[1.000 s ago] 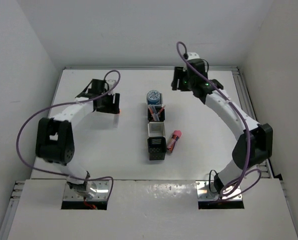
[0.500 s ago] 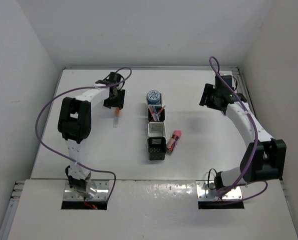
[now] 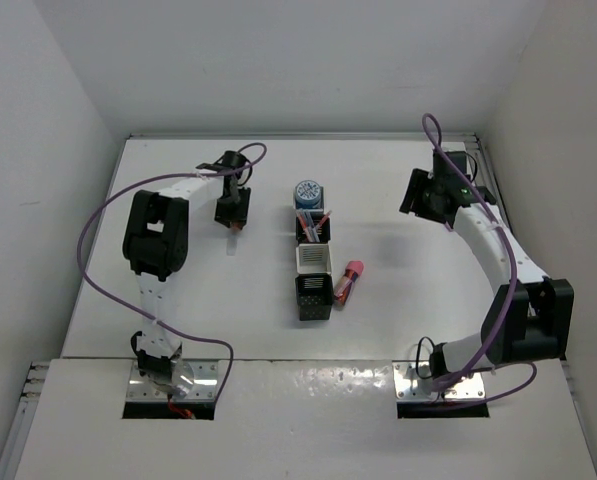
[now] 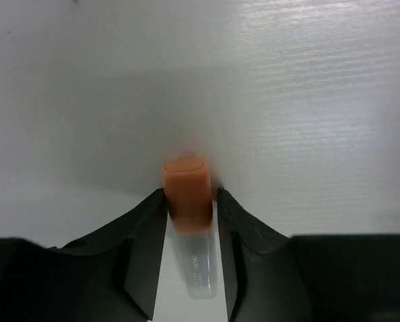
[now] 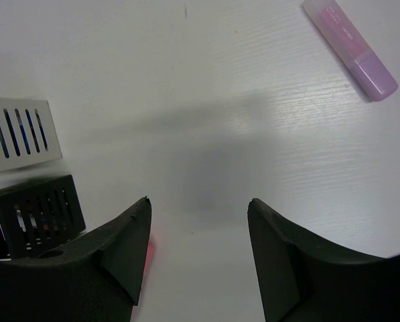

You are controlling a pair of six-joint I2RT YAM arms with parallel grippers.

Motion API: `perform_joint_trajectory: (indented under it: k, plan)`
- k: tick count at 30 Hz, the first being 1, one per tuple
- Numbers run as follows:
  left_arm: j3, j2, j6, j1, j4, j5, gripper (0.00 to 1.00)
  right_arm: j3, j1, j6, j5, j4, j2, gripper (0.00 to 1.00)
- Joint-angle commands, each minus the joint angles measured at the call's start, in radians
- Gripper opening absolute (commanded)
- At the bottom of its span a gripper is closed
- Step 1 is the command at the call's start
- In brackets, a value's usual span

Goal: Sort the stationery into containers
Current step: Grab a piece of stationery with the left arm, then place the stationery into the container

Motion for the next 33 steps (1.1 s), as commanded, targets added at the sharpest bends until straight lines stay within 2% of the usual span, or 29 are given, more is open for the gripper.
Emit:
perform_joint_trajectory:
  k: [1, 2, 3, 6, 9, 10, 11, 12, 13, 14, 15, 18, 21, 24, 27, 33]
  plan:
    - [0.028, 0.027, 0.01, -0.001, -0.007, 0.054, 0.4, 0.009, -0.007, 0.006, -0.017, -0.004, -0.006, 0.59]
    - [0.028, 0.024, 0.014, -0.001, -0.004, 0.069, 0.34, 0.011, -0.008, 0.002, -0.019, -0.006, -0.006, 0.58]
    - [0.026, 0.02, 0.029, 0.007, 0.001, 0.077, 0.17, 0.014, -0.008, -0.008, -0.02, -0.012, -0.006, 0.58]
    - [-0.021, -0.09, 0.022, 0.022, 0.053, 0.218, 0.04, 0.021, -0.011, -0.038, -0.014, -0.033, -0.001, 0.59]
    - [-0.155, -0.24, -0.019, 0.042, 0.198, 0.311, 0.04, 0.015, -0.018, -0.075, -0.005, -0.05, -0.001, 0.59]
    - [-0.202, -0.365, -0.042, 0.048, 0.252, 0.342, 0.04, 0.008, -0.022, -0.083, 0.004, -0.049, -0.007, 0.59]
    - [-0.304, -0.502, -0.08, 0.051, 0.386, 0.377, 0.04, -0.014, -0.036, -0.084, 0.006, -0.038, -0.012, 0.58]
    - [-0.349, -0.569, -0.088, 0.048, 0.46, 0.377, 0.04, -0.023, -0.045, -0.084, 0.004, -0.031, -0.016, 0.58]
    - [-0.383, -0.619, -0.082, 0.027, 0.57, 0.397, 0.02, -0.04, -0.056, -0.093, 0.0, -0.018, -0.029, 0.58]
    - [-0.408, -0.668, -0.082, 0.012, 0.606, 0.407, 0.02, -0.04, -0.056, -0.101, 0.0, -0.012, -0.03, 0.58]
    - [-0.429, -0.725, -0.046, 0.001, 0.642, 0.481, 0.01, -0.049, -0.054, -0.109, 0.0, -0.006, -0.033, 0.58]
    - [-0.433, -0.764, 0.008, -0.027, 0.644, 0.633, 0.0, -0.078, -0.097, -0.155, 0.014, 0.041, -0.047, 0.58]
    - [-0.472, -0.795, 0.025, -0.065, 0.728, 0.733, 0.0, -0.117, -0.12, -0.199, 0.024, 0.106, -0.053, 0.58]
    - [-0.531, -0.822, 0.02, -0.142, 0.878, 0.755, 0.0, -0.13, -0.14, -0.229, 0.041, 0.135, -0.038, 0.57]
    - [-0.557, -0.819, 0.06, -0.269, 0.953, 0.71, 0.0, -0.132, -0.172, -0.23, 0.037, 0.141, -0.015, 0.57]
    - [-0.555, -0.746, 0.109, -0.36, 1.003, 0.684, 0.0, -0.12, -0.231, -0.225, 0.004, 0.123, -0.007, 0.57]
